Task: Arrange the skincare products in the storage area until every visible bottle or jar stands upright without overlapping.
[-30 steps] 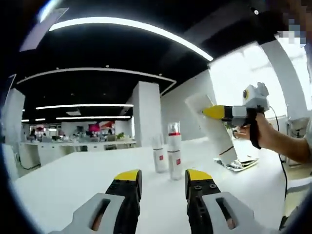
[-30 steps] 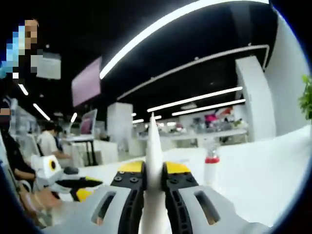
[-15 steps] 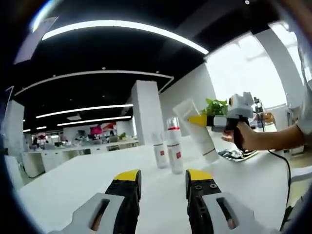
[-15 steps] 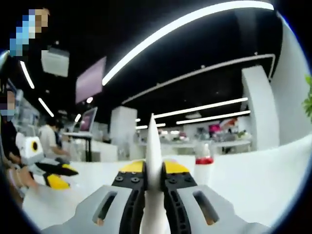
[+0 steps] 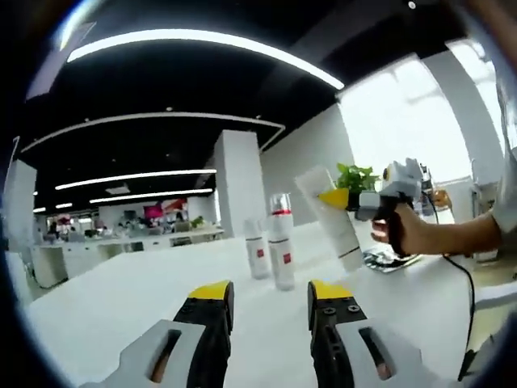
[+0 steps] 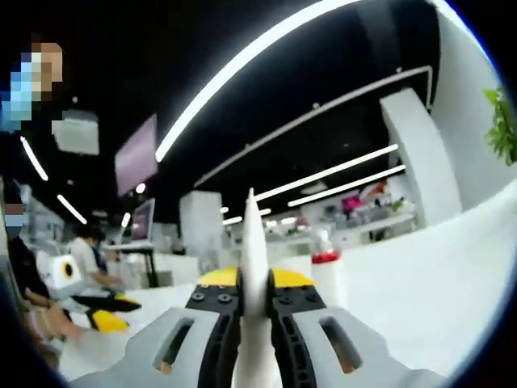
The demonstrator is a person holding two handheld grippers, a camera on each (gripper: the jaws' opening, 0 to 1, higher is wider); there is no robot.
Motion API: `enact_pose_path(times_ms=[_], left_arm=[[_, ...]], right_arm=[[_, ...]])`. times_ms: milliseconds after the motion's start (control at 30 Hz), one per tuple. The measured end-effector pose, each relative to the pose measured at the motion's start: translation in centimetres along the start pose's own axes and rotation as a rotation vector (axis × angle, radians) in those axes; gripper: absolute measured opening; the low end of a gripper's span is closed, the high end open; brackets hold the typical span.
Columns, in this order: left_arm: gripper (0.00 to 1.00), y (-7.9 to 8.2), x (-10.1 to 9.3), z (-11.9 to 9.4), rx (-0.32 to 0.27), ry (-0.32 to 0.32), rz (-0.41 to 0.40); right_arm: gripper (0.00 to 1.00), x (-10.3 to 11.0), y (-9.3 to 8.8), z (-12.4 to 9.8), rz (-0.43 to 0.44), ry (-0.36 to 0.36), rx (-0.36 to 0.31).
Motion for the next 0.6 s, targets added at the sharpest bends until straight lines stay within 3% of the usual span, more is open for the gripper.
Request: enact_pose_path(times_ms=[100,167,267,367,467,600], left_arm=[[0.39,-0.2,-2.7,1.0,0.019,-0.108,-0.123],[0.46,-0.6,-4.0,2.1,0.045,-0.125,-0.127],[0.57,-0.6,-5.6,3.8,0.080,-0.108,-0.034],[0.64,0.5,-7.0,5.3,0.062,-0.105,-0.037],[0.61,1.1,-7.7,6.4,0.038,-0.098,-0.067],[0.55,0.7,-7.4,6.7,0.055,-0.075,-0.051]], right_arm=[[0.10,2.1,1.8,0.4,0.007,0.048,-0.084],[0.10,3.8,2.1,0.6,0.056,0.115,-0.111],[0.10,6.0,1.6,0.6,0.065,0.220,-0.088],[0.10,7.6,0.9,0.4,0.124,0.302,-0.060],[0.10,8.2,0.7,0.4,0.161,0.340,-0.054],[0.10,8.6,0.4,0.3,0.161,0.362,-0.042]])
Point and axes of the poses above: the point that each gripper's makers call its tool centre point, and the gripper's own axes: z roughly forward along the fingers, x roughly to its left, y roughly out of its top, the point moved 1 cm from there along -z, roughly backward along the fingers
